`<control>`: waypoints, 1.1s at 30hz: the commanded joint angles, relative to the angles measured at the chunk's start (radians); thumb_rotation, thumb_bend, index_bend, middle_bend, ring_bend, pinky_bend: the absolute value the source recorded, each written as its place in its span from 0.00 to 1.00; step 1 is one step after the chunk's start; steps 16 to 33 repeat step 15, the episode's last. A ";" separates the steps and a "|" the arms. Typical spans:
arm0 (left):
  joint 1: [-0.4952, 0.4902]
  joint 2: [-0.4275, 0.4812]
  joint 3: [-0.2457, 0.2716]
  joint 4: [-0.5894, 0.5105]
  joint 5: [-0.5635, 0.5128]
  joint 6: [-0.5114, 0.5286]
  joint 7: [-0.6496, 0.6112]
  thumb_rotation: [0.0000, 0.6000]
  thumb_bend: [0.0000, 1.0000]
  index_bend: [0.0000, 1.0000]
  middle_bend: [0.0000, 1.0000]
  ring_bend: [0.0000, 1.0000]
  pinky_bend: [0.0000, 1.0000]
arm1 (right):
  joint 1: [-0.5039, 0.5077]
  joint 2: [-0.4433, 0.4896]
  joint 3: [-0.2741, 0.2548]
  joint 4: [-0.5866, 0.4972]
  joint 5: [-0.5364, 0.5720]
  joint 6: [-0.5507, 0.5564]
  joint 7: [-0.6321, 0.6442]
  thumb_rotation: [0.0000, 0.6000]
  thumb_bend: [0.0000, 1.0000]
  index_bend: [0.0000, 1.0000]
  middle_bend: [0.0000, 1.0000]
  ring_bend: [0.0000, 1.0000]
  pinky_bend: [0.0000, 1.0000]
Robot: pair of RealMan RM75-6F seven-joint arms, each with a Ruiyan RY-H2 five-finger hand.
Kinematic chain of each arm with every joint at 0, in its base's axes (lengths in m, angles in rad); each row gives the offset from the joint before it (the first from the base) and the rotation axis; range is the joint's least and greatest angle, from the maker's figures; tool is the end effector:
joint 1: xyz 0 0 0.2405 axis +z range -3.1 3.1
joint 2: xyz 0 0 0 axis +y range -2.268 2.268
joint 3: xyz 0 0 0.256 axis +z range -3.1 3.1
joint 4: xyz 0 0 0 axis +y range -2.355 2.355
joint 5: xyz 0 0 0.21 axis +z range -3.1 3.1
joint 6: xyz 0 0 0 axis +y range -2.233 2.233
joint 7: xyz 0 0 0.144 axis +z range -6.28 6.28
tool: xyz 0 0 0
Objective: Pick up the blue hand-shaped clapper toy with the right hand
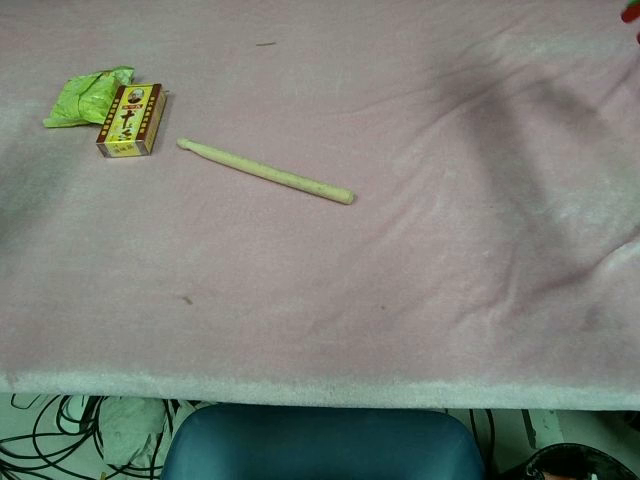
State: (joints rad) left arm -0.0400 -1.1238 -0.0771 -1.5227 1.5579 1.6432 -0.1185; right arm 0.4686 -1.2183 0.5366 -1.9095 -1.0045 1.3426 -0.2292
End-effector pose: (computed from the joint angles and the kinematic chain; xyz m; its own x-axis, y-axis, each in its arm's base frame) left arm -0.3157 0.1713 0.1869 0.3573 -0.1642 0.9194 0.9291 -0.0383 -0.3679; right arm -0.1503 -0.3355 0.1776 -0.0068 0.2267 0.9739 -0.9963 -0.0849 0.0128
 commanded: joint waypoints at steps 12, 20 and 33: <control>0.002 -0.003 0.001 0.004 0.005 0.006 0.001 1.00 0.00 0.00 0.00 0.00 0.00 | -0.154 0.088 -0.091 -0.112 -0.151 0.099 0.191 1.00 0.67 0.88 0.49 0.27 0.29; 0.003 -0.003 0.001 0.004 0.007 0.009 0.003 1.00 0.00 0.00 0.00 0.00 0.00 | -0.182 0.103 -0.119 -0.122 -0.193 0.115 0.218 1.00 0.67 0.88 0.49 0.27 0.29; 0.003 -0.003 0.001 0.004 0.007 0.009 0.003 1.00 0.00 0.00 0.00 0.00 0.00 | -0.182 0.103 -0.119 -0.122 -0.193 0.115 0.218 1.00 0.67 0.88 0.49 0.27 0.29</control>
